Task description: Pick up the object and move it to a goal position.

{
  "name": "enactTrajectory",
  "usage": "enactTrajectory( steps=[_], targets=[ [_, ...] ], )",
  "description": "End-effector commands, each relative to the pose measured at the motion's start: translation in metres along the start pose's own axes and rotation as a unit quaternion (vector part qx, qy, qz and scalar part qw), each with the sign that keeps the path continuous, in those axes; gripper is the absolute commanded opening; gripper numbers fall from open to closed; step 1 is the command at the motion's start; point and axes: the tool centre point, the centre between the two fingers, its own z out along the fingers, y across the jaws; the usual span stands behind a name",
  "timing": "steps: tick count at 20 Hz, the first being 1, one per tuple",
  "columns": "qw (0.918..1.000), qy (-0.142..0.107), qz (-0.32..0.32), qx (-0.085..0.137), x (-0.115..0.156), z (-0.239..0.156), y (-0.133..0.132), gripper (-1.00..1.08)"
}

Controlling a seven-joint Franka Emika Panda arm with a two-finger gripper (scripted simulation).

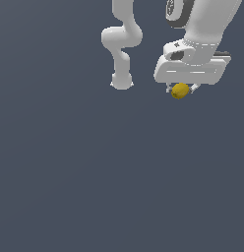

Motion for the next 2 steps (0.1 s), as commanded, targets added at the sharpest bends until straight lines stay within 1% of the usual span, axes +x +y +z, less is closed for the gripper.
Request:
enactTrajectory(
  steps=[1,2],
  targets=[
    [1.0000,0.000,0.001,0.000,0.0011,0.0003,0.0006,-1.00],
    [1.0000,0.000,0.001,0.000,0.0012,0.0006,0.0008,-1.00]
  ],
)
